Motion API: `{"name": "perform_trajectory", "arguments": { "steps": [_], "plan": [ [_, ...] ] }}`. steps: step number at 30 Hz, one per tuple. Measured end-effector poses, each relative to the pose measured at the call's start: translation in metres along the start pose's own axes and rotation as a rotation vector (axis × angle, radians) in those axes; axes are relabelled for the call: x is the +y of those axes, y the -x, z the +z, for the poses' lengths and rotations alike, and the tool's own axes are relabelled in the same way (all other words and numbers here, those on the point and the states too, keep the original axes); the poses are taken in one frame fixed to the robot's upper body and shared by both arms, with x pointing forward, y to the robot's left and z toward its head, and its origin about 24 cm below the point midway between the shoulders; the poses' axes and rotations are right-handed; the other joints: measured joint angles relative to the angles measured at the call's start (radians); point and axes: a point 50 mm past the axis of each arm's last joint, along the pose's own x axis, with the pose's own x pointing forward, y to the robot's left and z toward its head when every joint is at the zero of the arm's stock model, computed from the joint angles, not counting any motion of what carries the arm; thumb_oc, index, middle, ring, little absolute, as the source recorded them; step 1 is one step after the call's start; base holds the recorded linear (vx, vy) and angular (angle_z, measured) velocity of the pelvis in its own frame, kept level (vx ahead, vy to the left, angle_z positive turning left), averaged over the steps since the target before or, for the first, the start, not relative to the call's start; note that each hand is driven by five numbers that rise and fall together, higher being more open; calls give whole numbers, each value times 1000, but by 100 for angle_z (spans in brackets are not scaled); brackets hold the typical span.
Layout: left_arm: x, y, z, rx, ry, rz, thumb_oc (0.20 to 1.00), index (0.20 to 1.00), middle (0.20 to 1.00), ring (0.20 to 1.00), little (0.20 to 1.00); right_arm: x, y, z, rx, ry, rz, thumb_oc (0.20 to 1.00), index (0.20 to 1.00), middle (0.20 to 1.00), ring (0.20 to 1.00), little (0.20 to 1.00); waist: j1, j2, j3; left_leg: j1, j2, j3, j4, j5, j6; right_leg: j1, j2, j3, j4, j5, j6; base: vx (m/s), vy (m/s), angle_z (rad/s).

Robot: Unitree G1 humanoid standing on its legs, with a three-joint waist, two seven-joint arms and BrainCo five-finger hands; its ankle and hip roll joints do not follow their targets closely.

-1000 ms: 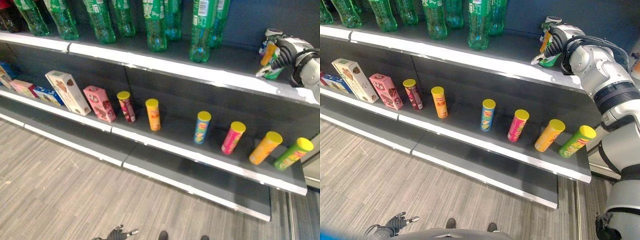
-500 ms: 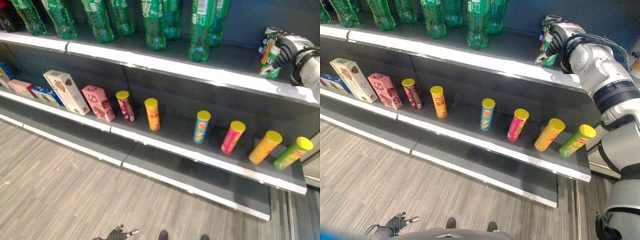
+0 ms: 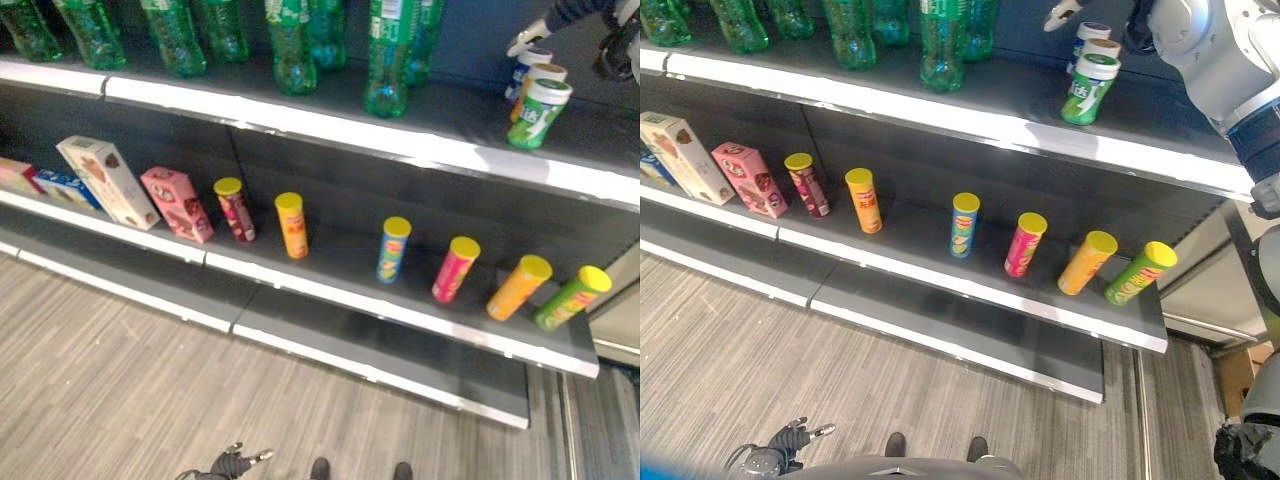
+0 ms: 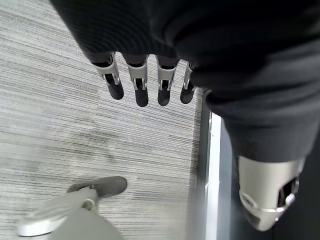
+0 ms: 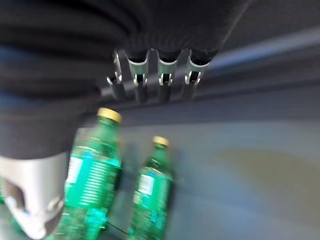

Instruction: Put the goods on the table back onto the shelves and tidy them up.

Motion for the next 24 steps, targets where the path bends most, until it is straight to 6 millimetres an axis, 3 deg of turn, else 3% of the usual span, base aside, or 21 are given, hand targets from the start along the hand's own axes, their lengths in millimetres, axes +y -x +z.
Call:
{"name": "perform_trajectory", "arguments": {
  "steps": [2, 4, 8, 12, 14, 16, 19, 20, 21, 22, 23, 24],
  "plan": [
    [3, 0, -1, 1, 28, 18, 1000, 1000, 1000, 1000, 1000, -9, 19, 18, -110, -27, -54, 1000, 1000, 1000, 1000, 1000, -5, 3, 2, 11, 2, 22, 0, -1, 3, 0, 1, 21, 0, 0, 0, 12, 44, -30],
    [4, 0, -2, 6, 32, 21, 1000, 1000, 1000, 1000, 1000, -3, 32, 28, -161, -66, -72, 1000, 1000, 1000, 1000, 1000, -30, 9, 4, 22, 2, 33, 0, -5, 2, 2, 2, 38, 0, 0, 0, 22, 39, -21],
    [-3, 2, -7, 24, 60, 19, 1000, 1000, 1000, 1000, 1000, 11, 77, 43, -236, -169, -118, 1000, 1000, 1000, 1000, 1000, -56, 29, 9, 28, 5, 74, -1, -13, 5, -8, 4, 74, 0, 3, 2, 17, 42, -31],
    [-15, 2, -10, 29, 33, -2, 1000, 1000, 1000, 1000, 1000, 31, 109, 54, -255, -263, -82, 1000, 1000, 1000, 1000, 1000, -110, 52, 8, 35, 8, 124, -1, -24, 2, -31, 11, 129, 0, 13, 5, 3, 86, -45],
    [-20, 0, 4, -11, 32, -11, 1000, 1000, 1000, 1000, 1000, 35, 116, 61, -287, -275, -60, 1000, 1000, 1000, 1000, 1000, -163, 61, 9, 34, 9, 175, -1, -25, 4, -56, 15, 181, 0, 30, 8, -10, 187, -73],
    [-23, -4, 29, -86, 14, -22, 1000, 1000, 1000, 1000, 1000, 37, 124, 54, -254, -267, -47, 1000, 1000, 1000, 1000, 1000, -179, 51, 12, 39, 6, 217, -1, -30, 10, -70, 15, 222, 4, 40, 17, -32, 242, -52],
    [-28, -6, 46, -131, -24, -43, 1000, 1000, 1000, 1000, 1000, 52, 132, 43, -183, -274, 21, 1000, 1000, 1000, 1000, 1000, -242, 25, 28, 31, -16, 275, -2, -39, 27, -110, 2, 285, 5, 63, 47, -88, 184, -69],
    [-29, -7, 52, -148, -52, -47, 1000, 1000, 1000, 1000, 1000, 56, 135, 35, -144, -240, 45, 1000, 1000, 1000, 1000, 1000, -265, -4, 42, 30, -32, 317, 0, -41, 28, -140, 6, 329, 16, 78, 65, -143, 98, -134],
    [-22, -7, 54, -151, -76, -34, 1000, 1000, 1000, 1000, 1000, 63, 139, 25, -91, -230, 72, 1000, 1000, 1000, 1000, 1000, -276, -36, 60, 29, -34, 389, -2, -51, 46, -173, 4, 388, 20, 111, 121, -145, 13, -146],
    [-17, -8, 54, -144, -89, -21, 1000, 1000, 1000, 1000, 1000, 67, 140, 15, -42, -224, 84, 1000, 1000, 1000, 1000, 1000, -306, -65, 73, 25, -37, 419, -2, -44, 68, -181, -11, 395, 2, 112, 152, -163, -51, -202],
    [2, -9, 56, -148, -147, 20, 1000, 1000, 1000, 1000, 1000, 78, 151, 5, 20, -197, 135, 1000, 1000, 1000, 1000, 1000, -297, -92, 74, 8, 14, 513, -1, -40, 77, -239, -20, 264, 38, 38, 194, -191, -119, -130],
    [9, -8, 53, -133, -154, 36, 1000, 1000, 1000, 1000, 1000, 81, 155, 1, 41, -196, 148, 1000, 1000, 1000, 1000, 1000, -307, -90, 75, 9, 40, 531, -1, -27, 76, -225, -40, 227, 72, 43, 190, -150, -139, -137]
  ]
}}
